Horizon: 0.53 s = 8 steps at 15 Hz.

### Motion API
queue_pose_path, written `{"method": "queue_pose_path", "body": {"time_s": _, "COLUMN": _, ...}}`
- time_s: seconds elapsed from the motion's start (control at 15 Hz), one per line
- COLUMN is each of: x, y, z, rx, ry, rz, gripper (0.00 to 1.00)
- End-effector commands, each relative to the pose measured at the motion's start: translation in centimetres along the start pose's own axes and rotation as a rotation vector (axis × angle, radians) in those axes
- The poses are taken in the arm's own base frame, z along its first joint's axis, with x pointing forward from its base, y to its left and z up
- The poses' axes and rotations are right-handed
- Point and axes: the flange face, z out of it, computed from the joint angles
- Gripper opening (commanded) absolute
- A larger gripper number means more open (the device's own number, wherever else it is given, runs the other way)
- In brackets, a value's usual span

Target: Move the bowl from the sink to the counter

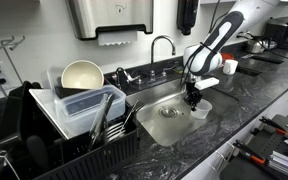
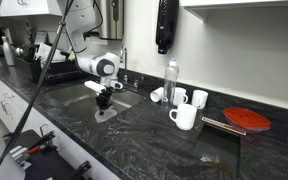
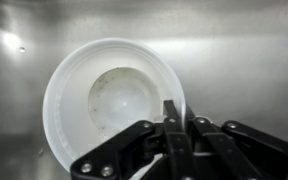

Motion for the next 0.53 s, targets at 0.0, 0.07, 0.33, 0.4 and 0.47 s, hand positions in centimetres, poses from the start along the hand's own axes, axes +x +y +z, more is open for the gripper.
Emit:
{"method": "queue_pose_path", "body": {"time_s": 0.0, "x": -0.9, "y": 0.2, "z": -0.7, "rx": -0.033, "ry": 0.001, "rz": -0.032, "gripper": 0.0}}
{"method": "queue_pose_path", "body": {"time_s": 0.07, "x": -1.2, "y": 0.1, "z": -1.2, "rx": -0.036, "ry": 0.004, "rz": -0.041, "gripper": 0.02}}
{"method": "queue_pose_path", "body": {"time_s": 0.33, "x": -2.9, "y": -0.9, "z": -3.0, "rx": -0.061, "ry": 0.002, "rz": -0.112, "gripper": 0.01}}
{"method": "queue_pose_path", "body": {"time_s": 0.4, "x": -3.3, "y": -1.2, "z": -3.4, "rx": -0.068, "ry": 0.002, "rz": -0.125, "gripper": 0.01}}
{"method": "queue_pose_path", "body": {"time_s": 0.47, "x": -3.8, "y": -1.6, "z": -4.1, "rx": -0.071, "ry": 0.008, "rz": -0.139, "gripper": 0.01}}
